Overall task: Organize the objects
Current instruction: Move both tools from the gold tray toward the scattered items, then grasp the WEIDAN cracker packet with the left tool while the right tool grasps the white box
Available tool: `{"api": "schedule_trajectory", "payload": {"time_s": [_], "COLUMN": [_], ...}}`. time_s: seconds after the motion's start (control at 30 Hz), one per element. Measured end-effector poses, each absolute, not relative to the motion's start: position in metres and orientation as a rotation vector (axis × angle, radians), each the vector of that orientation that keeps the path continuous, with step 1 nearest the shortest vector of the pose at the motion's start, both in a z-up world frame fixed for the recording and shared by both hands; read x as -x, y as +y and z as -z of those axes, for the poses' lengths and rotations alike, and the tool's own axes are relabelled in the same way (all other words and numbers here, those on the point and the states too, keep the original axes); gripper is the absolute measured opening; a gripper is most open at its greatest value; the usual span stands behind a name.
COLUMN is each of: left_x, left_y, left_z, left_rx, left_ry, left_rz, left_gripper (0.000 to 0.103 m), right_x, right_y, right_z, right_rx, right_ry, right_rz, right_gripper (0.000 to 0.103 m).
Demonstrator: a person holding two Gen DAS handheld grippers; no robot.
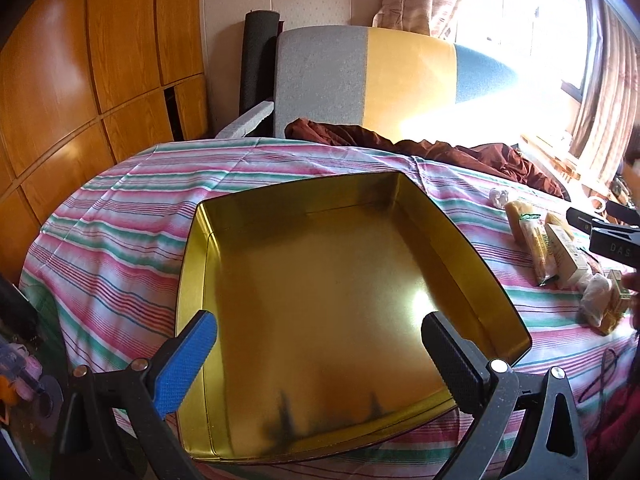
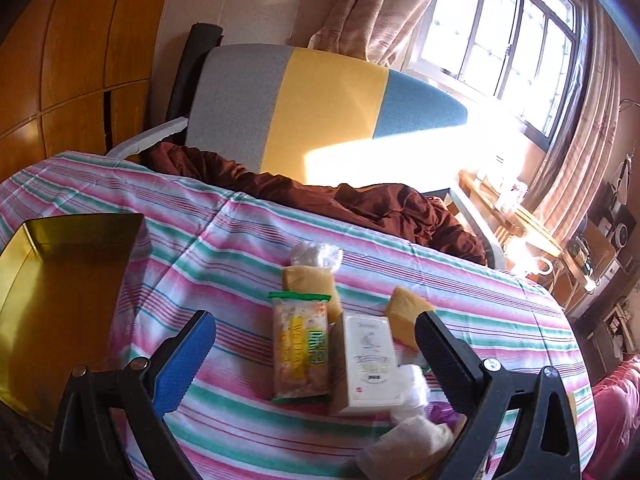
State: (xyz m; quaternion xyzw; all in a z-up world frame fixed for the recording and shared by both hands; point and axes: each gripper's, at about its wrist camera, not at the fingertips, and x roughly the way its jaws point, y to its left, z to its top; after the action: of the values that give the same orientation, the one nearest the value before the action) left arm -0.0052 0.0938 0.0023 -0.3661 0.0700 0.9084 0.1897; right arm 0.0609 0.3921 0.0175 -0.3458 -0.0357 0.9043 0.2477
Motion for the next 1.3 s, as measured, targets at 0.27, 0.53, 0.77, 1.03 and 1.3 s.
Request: {"api": "schedule_trajectory", "payload": {"time_s": [0.27, 0.53, 0.77, 1.03, 1.3], "left_x": [0.005, 0.004, 0.007, 0.019, 0.029], "left_y": [0.122, 0.139, 0.193, 0.307, 0.378], "left_z": [-0.006, -0.005, -0.028, -0.029, 0.005], "left_rx": [1.004, 1.013, 0.915, 0.934, 1.016], "left_ry": [0.251, 0.279, 0.295, 0.315, 0.358], "left_rz": [-2.511, -2.497, -2.422, -2.226, -2.161], "left_gripper": [0.103, 0.103, 0.103, 0.103, 0.099], "right_x": [-0.078, -0.075, -0.101, -0.125, -0.124], "right_y": [0.45, 0.451, 0.503, 0.532, 0.533], "right_z": [-0.005, -0.001, -0.001, -0.006, -0.008], "right_rx": [0.874, 0.898, 0.851, 0.771, 0.758], "right_ry": [0.001, 0.014, 0.284, 0.42, 0.433], "right_rz": [-2.337, -2.343, -2.176, -2.088, -2.109], "right_gripper": [0.102, 0.102, 0.102, 0.102, 0.102]}}
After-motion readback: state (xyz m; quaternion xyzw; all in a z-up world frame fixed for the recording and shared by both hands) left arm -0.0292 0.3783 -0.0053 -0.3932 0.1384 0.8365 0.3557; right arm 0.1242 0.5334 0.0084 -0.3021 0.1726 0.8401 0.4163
